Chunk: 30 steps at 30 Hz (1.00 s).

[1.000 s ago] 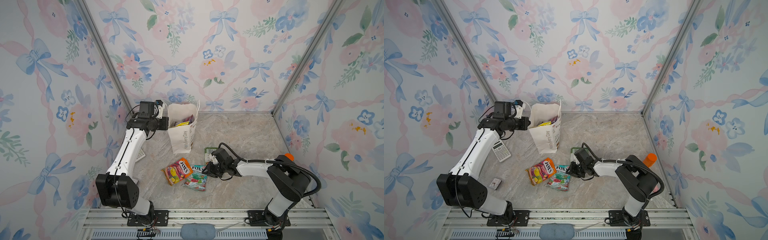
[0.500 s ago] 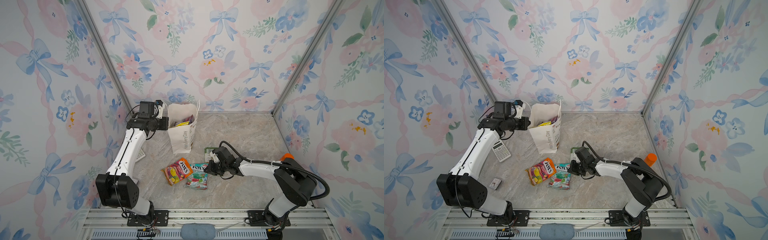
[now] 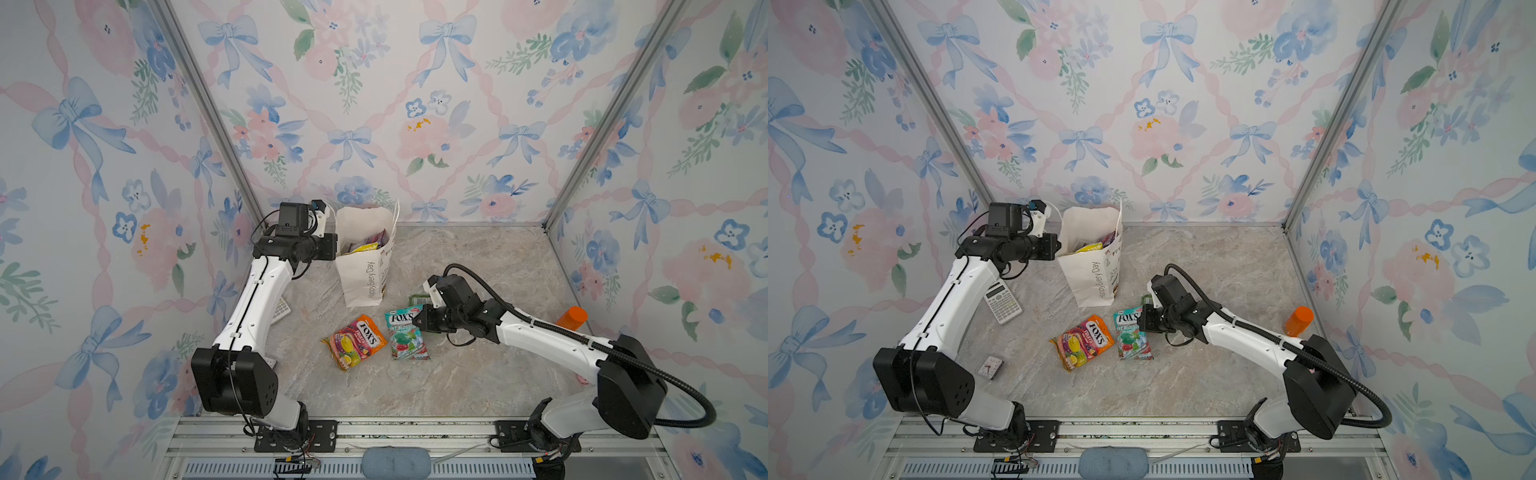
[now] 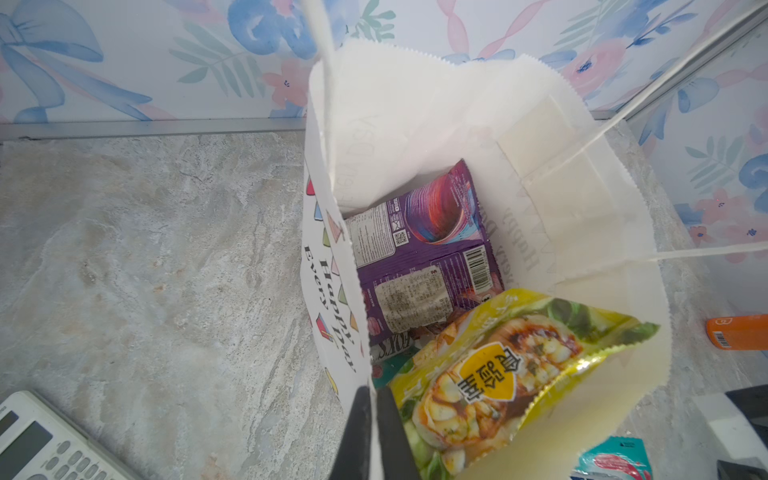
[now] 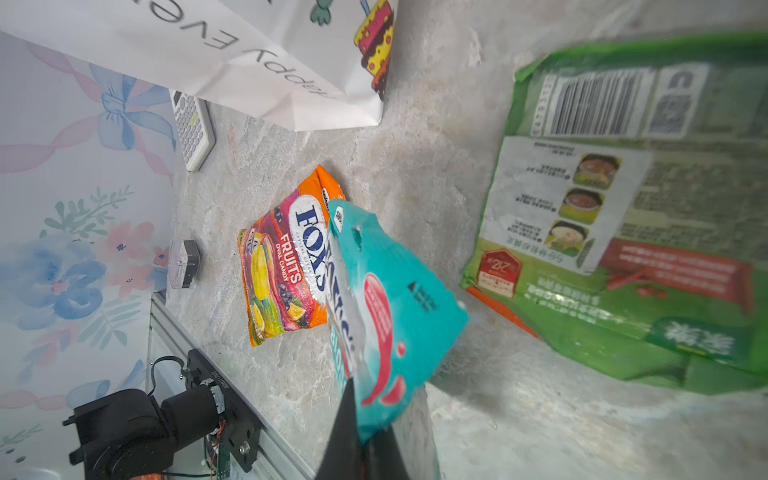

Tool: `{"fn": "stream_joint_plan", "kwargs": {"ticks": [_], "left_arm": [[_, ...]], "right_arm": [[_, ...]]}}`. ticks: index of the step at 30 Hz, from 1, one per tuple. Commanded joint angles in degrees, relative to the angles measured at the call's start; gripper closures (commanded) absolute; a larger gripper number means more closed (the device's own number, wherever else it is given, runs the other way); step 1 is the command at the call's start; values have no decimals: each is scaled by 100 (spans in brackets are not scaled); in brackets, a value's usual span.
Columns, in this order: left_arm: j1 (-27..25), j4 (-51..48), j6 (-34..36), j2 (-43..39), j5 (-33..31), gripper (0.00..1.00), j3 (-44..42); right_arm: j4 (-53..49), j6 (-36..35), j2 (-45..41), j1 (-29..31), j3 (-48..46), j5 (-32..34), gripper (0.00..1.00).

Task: Place the snacks into the paper bag
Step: 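Lift the teal Fox's bag with the right gripper and carry it above the white bag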

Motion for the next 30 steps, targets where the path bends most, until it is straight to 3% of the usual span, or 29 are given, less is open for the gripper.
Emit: {"fn": "stream_joint_plan", "kwargs": {"ticks": [1,18,30], "left_arm": [[23,60,-67,-102,-4,100,-78],[23,60,-78,-111,18,100,-75],[23,59,-79,-89,51,100,-75]], "right_arm": [[-587,-532,-298,21,407,309,100],[-1341,-1679,-780,33,2209,443,100],[-779,-2085,-143,107,3705,306,100]]}}
